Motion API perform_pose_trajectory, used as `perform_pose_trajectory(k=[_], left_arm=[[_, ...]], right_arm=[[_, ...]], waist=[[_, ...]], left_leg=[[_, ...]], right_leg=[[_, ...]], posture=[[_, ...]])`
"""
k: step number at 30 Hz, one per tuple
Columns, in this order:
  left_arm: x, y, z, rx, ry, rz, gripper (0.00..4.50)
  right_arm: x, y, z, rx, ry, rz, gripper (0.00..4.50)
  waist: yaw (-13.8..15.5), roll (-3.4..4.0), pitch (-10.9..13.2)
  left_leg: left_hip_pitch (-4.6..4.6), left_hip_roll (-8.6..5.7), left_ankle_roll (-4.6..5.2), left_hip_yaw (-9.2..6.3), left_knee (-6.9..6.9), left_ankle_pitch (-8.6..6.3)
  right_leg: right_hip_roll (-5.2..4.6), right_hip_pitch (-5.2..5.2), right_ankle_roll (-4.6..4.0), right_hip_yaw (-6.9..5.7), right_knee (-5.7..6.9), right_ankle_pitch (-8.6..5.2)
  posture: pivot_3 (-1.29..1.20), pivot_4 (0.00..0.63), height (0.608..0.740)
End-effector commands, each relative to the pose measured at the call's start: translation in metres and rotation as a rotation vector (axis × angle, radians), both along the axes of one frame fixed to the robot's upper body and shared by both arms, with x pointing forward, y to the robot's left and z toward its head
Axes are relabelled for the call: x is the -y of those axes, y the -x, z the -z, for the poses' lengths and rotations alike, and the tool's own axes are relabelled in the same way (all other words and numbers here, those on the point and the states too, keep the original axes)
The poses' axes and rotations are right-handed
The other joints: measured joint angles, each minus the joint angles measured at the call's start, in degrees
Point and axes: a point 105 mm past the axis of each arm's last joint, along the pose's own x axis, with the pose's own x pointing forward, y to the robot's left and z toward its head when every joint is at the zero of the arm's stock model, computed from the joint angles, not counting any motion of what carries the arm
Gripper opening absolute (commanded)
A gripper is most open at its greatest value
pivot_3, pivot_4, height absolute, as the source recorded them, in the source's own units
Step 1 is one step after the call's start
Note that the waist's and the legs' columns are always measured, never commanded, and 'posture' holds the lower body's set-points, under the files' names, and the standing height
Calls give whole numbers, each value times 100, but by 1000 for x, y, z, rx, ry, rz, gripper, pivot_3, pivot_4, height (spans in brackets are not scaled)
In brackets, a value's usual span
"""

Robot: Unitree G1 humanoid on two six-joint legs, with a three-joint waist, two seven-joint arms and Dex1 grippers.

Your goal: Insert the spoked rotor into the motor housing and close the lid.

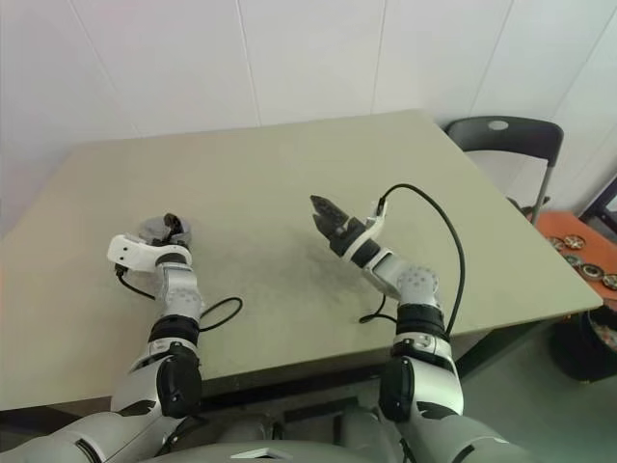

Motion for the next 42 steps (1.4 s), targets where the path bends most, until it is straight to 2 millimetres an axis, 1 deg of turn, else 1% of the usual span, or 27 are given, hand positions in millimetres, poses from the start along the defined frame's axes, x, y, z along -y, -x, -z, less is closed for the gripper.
perform_pose_trajectory(k=[1, 5, 12, 16, 19, 21, 24, 26, 29, 31, 32, 34, 35, 38, 42], left_arm=[[-29, 20, 8, -81, -68, -127, 4480], [-33, 24, 4, -119, -139, -164, 4480], [-36, 26, -6, -130, -228, -192, 4480], [-34, 26, -19, -103, -296, -186, 4480], [-32, 25, -32, -58, -376, -145, 4480], [-24, 21, -49, 21, -450, -76, 4480], [-1, 16, -77, 212, -516, 110, 4480], [17, 17, -92, 312, -586, 250, 4480], [38, 21, -102, 404, -642, 437, 4480], [54, 26, -105, 447, -694, 591, 4480], [61, 28, -104, 453, -727, 662, 4498], [68, 32, -102, 456, -759, 744, 4500], [74, 35, -99, 455, -781, 812, 4500], [86, 43, -94, 453, -816, 948, 4500], [89, 49, -90, 434, -846, 1036, 4500]], right_arm=[[-4, -3, -15, 58, -10, -16, 3813], [-5, -1, -14, 59, -10, -22, 3813], [-6, 0, -14, 66, -10, -32, 3813], [-7, 1, -14, 75, -1, -39, 3813], [-9, 3, -16, 126, 71, -37, 3813], [-8, 0, -18, 182, 158, -7, 3813], [0, -7, -22, 285, 321, 75, 3813], [9, -10, -26, 441, 512, 145, 3813], [15, -11, -28, 564, 656, 186, 3813], [22, -11, -31, 663, 766, 213, 3813], [25, -11, -33, 702, 802, 215, 3977], [26, -10, -34, 744, 830, 210, 4385], [26, -7, -36, 785, 858, 199, 4449], [26, -2, -38, 881, 932, 176, 4449], [29, 3, -32, 921, 992, 156, 4449]], waist=[[-8, 0, 0], [-5, 0, 0], [51, 0, 0], [83, -1, 0], [168, -2, 0], [212, -2, 0], [244, -2, 0], [250, -1, 0], [215, -1, 0], [194, 0, 1], [194, 2, 2], [194, 4, 3], [194, 4, 3], [205, 6, 4], [218, 6, 5]], left_leg=[[0, 0, 0, 0, 0, 0], [-1, 0, 0, 1, -1, 0], [-6, -1, -1, 0, 1, 0], [-12, -10, -1, 0, 7, 0], [-15, -15, -1, 0, 9, 0], [-16, -15, -1, 1, 9, 0], [-19, -17, -2, 0, 10, 0], [-22, -22, -2, 0, 16, 0], [-24, -24, -2, 2, 20, -1], [-21, -24, -2, 2, 19, -1], [-21, -21, -2, 2, 19, -1], [-18, -19, -2, 2, 16, 0], [-16, -17, -2, 0, 16, 0], [-14, -16, -2, 0, 17, 0], [-15, -16, -1, 0, 22, 0]], right_leg=[[0, 0, 0, 0, 0, 0], [-1, -1, 0, 1, 0, 0], [-3, -4, 0, 0, 0, 0], [-13, -5, 3, 0, -1, 2], [-18, -5, 4, 0, -3, 2], [-18, -7, 3, 0, -3, 2], [-18, -8, 3, -2, -3, 2], [-23, -6, 2, -2, -5, 2], [-24, 2, 2, -2, -22, 2], [-24, 3, 2, -1, -22, 2], [-21, 2, 1, -1, -21, 2], [-19, 1, 1, -1, -18, 3], [-16, 1, 0, -1, -16, 2], [-16, 2, -1, -1, -15, 2], [-20, 5, -2, 0, -17, 1]], posture=[[0, 0, 740], [0, 0, 740], [0, 0, 740], [0, 0, 740], [0, 0, 740], [0, 0, 740], [0, 0, 740], [0, 0, 740], [0, 0, 740], [0, 0, 740], [0, 0, 740], [0, 0, 740], [0, 0, 740], [0, 0, 740], [0, 0, 740]])
